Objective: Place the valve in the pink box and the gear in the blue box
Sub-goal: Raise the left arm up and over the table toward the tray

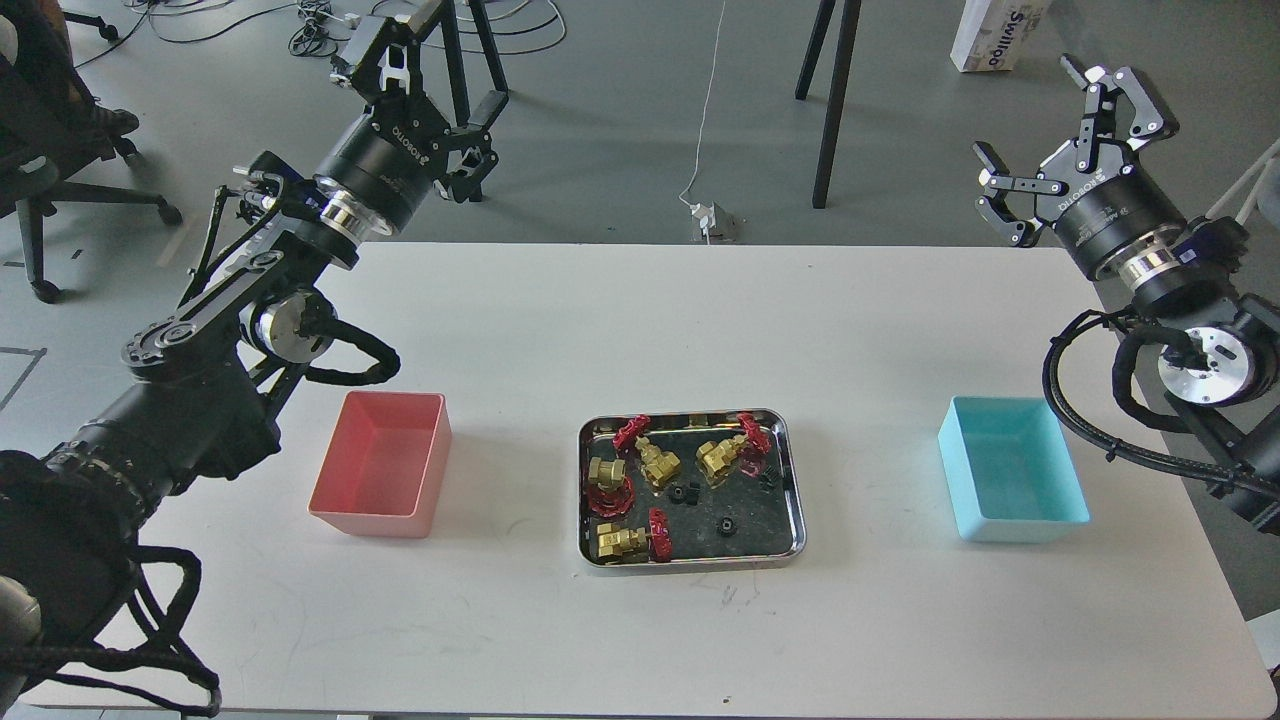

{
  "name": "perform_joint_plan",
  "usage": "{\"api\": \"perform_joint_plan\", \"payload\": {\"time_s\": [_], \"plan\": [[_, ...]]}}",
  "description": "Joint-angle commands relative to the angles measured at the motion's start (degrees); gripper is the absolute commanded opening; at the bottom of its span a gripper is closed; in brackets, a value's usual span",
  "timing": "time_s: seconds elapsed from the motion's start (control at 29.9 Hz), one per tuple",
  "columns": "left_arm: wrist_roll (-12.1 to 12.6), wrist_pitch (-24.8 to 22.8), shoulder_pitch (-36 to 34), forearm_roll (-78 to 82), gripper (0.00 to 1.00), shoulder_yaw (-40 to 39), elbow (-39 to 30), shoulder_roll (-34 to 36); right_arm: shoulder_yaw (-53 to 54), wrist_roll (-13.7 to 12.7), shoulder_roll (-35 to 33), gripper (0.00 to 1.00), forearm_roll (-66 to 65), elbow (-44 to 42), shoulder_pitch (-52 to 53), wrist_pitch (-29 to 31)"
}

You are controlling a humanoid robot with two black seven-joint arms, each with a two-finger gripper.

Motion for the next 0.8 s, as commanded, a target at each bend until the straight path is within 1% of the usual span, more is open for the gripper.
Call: {"api": "perform_joint_plan", "payload": {"time_s": [0.0,0.13,0.17,0.23,0.3,0.4,0.5,0.6,0.67,0.77], "plan": [[0.0,0.0,0.0,-0.8,1.00,-0.8,-0.2,-0.4,0.2,-0.1,0.0,1.00,0.4,-0.2,-0.4,0.0],[0.0,0.0,0.0,-2.7,1.00,-1.0,-1.3,-1.2,-0.1,-0.6,-0.8,1.00,0.3,-0.1,0.4,0.0],[0.0,0.0,0.1,-3.3,1.00,-1.3,-0.9,-1.4,0.0,-0.7,-1.1,1.00,0.4,-0.1,1.0,-2.1],[0.0,0.0,0.4,-6.8,1.00,-1.3,-0.4,-1.8,-0.1,-1.2,-2.6,1.00,0.4,-0.3,5.9,-9.6],[0.0,0.0,0.8,-10.0,1.00,-1.2,-1.1,-2.8,-0.4,-2.5,-4.6,1.00,0.4,-0.4,9.8,-13.5],[0.0,0.0,0.5,-11.8,1.00,-3.1,-2.4,-6.7,-0.2,-3.8,-5.3,1.00,0.5,0.1,11.1,-14.6],[0.0,0.0,0.3,-11.6,1.00,-9.2,-3.9,-7.8,0.2,-3.9,-5.3,1.00,0.6,0.3,11.2,-14.7],[0.0,0.0,0.1,-11.9,1.00,-13.5,-7.9,-5.9,0.4,-3.9,-5.5,1.00,0.6,0.2,11.1,-14.7],[0.0,0.0,-0.1,-11.9,1.00,-13.5,-11.1,-3.4,0.4,-3.8,-5.4,1.00,0.6,0.2,11.0,-14.9],[0.0,0.0,-1.3,-11.9,1.00,-13.5,-13.5,-2.2,0.4,-3.8,-5.1,1.00,0.6,0.2,11.0,-15.3]]}}
